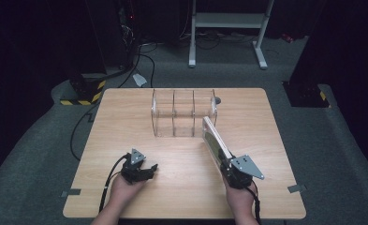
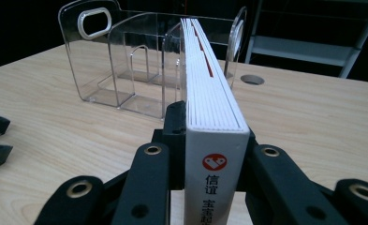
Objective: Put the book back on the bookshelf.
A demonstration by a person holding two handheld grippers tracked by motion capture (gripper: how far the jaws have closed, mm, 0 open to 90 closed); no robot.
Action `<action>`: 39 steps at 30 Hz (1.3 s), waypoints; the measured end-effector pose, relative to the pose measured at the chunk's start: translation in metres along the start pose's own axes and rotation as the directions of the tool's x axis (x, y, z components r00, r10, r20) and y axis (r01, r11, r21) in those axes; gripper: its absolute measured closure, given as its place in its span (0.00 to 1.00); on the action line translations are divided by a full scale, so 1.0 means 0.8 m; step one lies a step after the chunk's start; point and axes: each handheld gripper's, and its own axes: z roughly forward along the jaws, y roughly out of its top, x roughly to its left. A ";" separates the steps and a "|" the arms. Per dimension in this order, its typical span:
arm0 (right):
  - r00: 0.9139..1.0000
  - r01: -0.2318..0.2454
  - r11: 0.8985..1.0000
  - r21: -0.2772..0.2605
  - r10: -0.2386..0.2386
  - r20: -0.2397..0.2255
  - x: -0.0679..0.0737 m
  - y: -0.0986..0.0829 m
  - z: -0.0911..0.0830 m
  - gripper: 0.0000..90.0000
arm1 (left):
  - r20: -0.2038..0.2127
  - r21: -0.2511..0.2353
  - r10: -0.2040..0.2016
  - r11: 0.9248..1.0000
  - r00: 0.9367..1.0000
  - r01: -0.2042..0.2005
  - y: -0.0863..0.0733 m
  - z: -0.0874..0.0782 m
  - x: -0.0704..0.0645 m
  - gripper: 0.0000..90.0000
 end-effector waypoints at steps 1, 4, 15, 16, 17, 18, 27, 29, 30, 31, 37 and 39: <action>1.000 0.000 1.000 0.000 0.000 0.000 0.000 0.000 0.000 0.84 | 0.000 0.000 0.000 1.000 1.000 0.000 0.000 0.000 0.000 0.34; 1.000 -0.009 1.000 -0.012 0.010 0.004 0.002 0.009 0.007 0.84 | 0.002 0.000 0.001 1.000 1.000 -0.001 0.000 0.000 0.000 0.34; 0.999 -0.007 0.999 -0.032 0.009 0.048 0.005 0.030 0.032 0.84 | 0.005 -0.001 0.003 1.000 1.000 -0.003 0.000 0.001 0.000 0.33; 0.999 -0.005 1.000 -0.030 0.006 0.052 0.006 0.031 0.034 0.84 | 0.004 -0.001 0.003 1.000 1.000 -0.003 0.000 0.001 0.000 0.33; 0.999 -0.006 0.999 -0.032 0.008 0.053 0.006 0.033 0.037 0.84 | 0.005 -0.001 0.003 1.000 1.000 -0.003 0.000 0.001 0.000 0.33; 0.998 0.000 0.999 -0.034 0.001 0.055 0.006 0.034 0.041 0.84 | 0.005 -0.001 0.004 1.000 1.000 -0.004 0.000 0.001 0.000 0.33; 0.996 -0.004 0.999 -0.038 0.007 0.087 0.008 0.044 0.078 0.84 | 0.005 -0.001 0.004 1.000 1.000 -0.004 0.000 0.001 0.000 0.33; 0.996 -0.009 1.000 -0.030 0.012 0.093 0.007 0.045 0.087 0.84 | 0.005 0.000 0.004 1.000 1.000 -0.004 0.000 0.001 0.000 0.33; 0.995 -0.011 1.000 -0.027 0.014 0.096 0.007 0.046 0.092 0.84 | 0.005 -0.001 0.004 1.000 1.000 -0.004 0.000 0.001 0.000 0.33; 0.995 -0.013 1.000 -0.025 0.016 0.099 0.007 0.046 0.096 0.84 | 0.004 0.000 0.007 1.000 1.000 -0.007 0.001 0.001 0.001 0.33; 0.993 -0.006 1.000 -0.017 0.008 0.117 0.009 0.051 0.117 0.84 | 0.004 0.000 0.007 1.000 1.000 -0.007 0.001 0.001 0.001 0.33; 0.992 -0.003 1.000 -0.006 0.004 0.123 0.008 0.052 0.123 0.84 | 0.004 0.000 0.007 1.000 1.000 -0.007 0.001 0.001 0.000 0.33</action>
